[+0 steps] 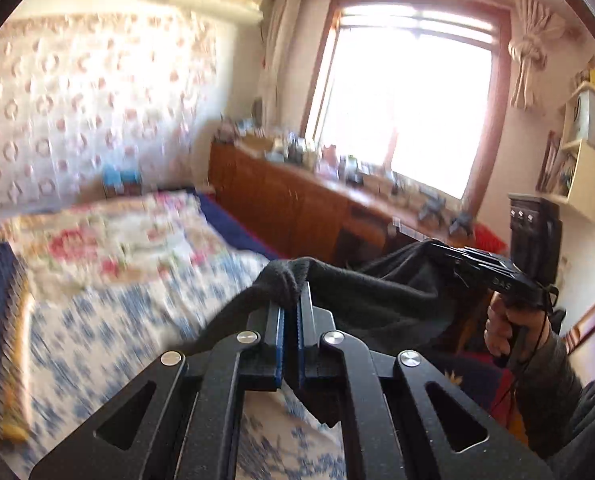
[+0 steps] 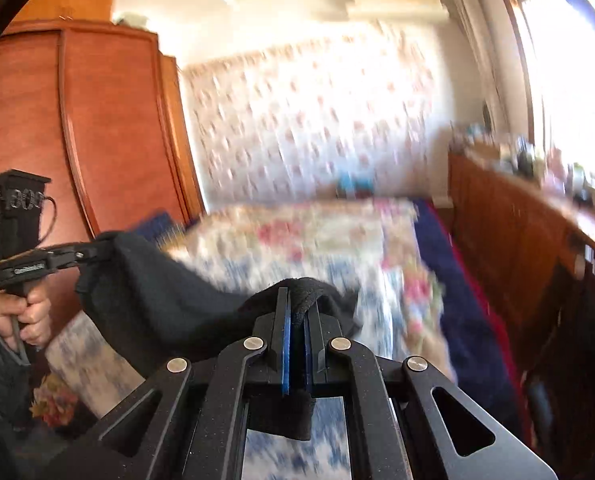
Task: Fold small clothes
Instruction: 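Lift the held edge with both tools and fold it over the shirt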
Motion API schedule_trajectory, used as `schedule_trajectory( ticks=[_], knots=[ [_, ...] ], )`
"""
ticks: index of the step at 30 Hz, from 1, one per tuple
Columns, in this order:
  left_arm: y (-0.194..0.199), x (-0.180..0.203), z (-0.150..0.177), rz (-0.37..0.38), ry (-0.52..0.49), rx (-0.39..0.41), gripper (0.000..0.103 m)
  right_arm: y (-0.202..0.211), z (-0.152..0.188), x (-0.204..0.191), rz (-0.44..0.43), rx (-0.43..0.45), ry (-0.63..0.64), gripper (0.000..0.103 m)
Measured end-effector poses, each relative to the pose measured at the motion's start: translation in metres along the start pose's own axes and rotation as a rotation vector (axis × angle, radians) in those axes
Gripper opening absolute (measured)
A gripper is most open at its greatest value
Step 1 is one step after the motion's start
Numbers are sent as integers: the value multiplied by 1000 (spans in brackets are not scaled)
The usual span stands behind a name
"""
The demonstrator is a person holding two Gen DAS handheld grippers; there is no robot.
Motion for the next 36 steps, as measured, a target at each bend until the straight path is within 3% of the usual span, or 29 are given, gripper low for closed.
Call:
schedule_trajectory(
  ticks=[6, 12, 18, 22, 30, 36],
  knots=[
    [38, -29, -65, -61, 20, 102, 5, 1, -80, -34, -52, 121, 56, 4],
    [35, -80, -84, -167, 27, 117, 5, -59, -106, -45, -51, 89, 74, 4],
    [42, -99, -82, -231, 8, 128, 5, -86, -113, -47, -57, 110, 85, 4],
    [48, -102, -41, -247, 0, 85, 5, -80, -72, -44, -80, 57, 105, 4],
    [34, -105, 96, -224, 97, -119, 5, -81, 42, -41, -139, -177, 50, 4],
    [16, -119, 130, -219, 148, -200, 5, -110, 58, -31, -155, -268, 13, 4]
  ],
)
Point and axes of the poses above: each gripper's, at about its wrist camera, not at the fingertips, and y roughly against the way its jaws point, x to its right, z to its underside, the point moved 7 cm from there along -y, roughly the way its jaws point, and after that the axes turned 8 degrees about x, right-handed, at the moved point
